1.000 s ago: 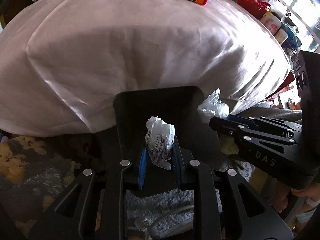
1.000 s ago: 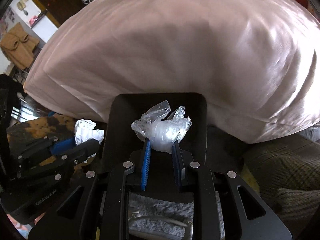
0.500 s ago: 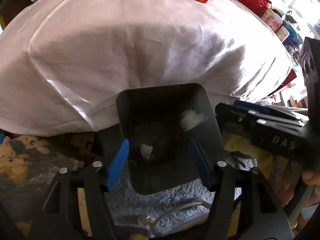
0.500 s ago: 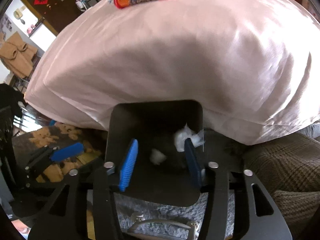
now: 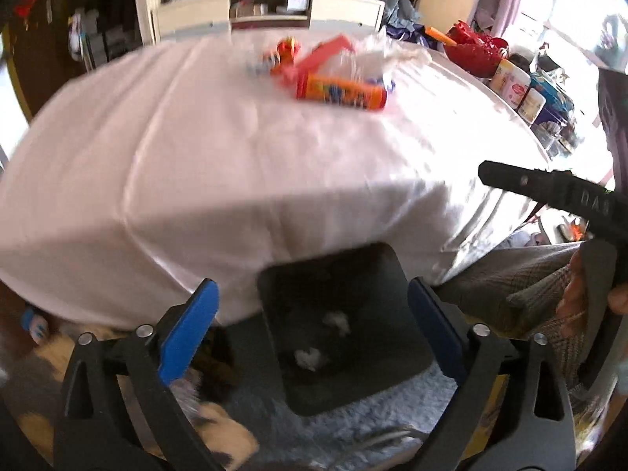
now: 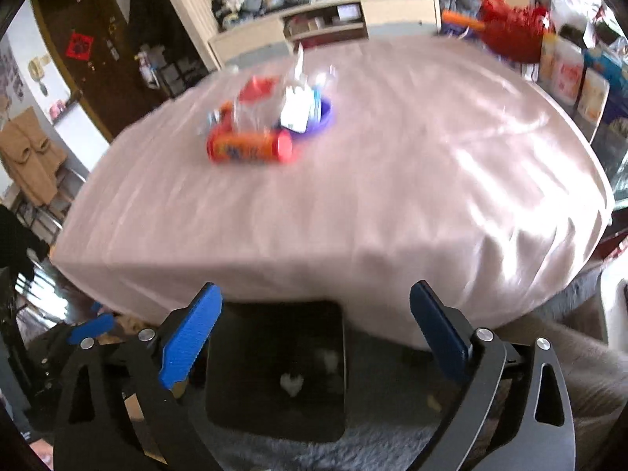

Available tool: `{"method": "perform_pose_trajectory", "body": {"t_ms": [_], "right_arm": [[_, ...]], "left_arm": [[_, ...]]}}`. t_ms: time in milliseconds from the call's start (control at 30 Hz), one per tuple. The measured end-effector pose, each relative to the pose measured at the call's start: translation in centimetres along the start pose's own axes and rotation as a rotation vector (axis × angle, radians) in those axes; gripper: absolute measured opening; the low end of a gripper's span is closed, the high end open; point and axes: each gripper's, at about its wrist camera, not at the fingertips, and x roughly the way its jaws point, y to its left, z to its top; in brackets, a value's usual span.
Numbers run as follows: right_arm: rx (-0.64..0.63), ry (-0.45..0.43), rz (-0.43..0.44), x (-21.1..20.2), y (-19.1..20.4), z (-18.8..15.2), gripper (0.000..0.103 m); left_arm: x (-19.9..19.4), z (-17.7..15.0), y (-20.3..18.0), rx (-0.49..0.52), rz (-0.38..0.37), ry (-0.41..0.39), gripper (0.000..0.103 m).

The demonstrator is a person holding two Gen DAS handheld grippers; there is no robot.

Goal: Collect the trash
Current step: 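Grasp the crumpled foil with the right tool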

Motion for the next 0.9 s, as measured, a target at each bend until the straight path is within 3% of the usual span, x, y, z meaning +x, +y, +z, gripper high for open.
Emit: {"method": "perform_pose_trajectory", "body": {"t_ms": [367,533,700,900], "right_arm": [[-0.112,-0.12,-0.088,-0.4,1.1,5.9,0.097],[-0.143,-0.128,-0.062,1.2,2.0,8.5,0.097],[-0.132,-0.085,-0.007,3.4,1.9,10.4,0.078],[-0.145,-0.02,0.008,6.2,2.2,11.7,0.066]], "left_arm": [[-0.3,6.4,1.8,-0.01,0.064,-0.03,0.095],[1.3,8.9,1.8,-0.017,0.057,-0.011,0.095],[3.2,10.7,1.9,-0.021,0.052,0.008,0.095],[4.7,12.0,1.8,-0.022,0.047,0.021,0.095]]}}
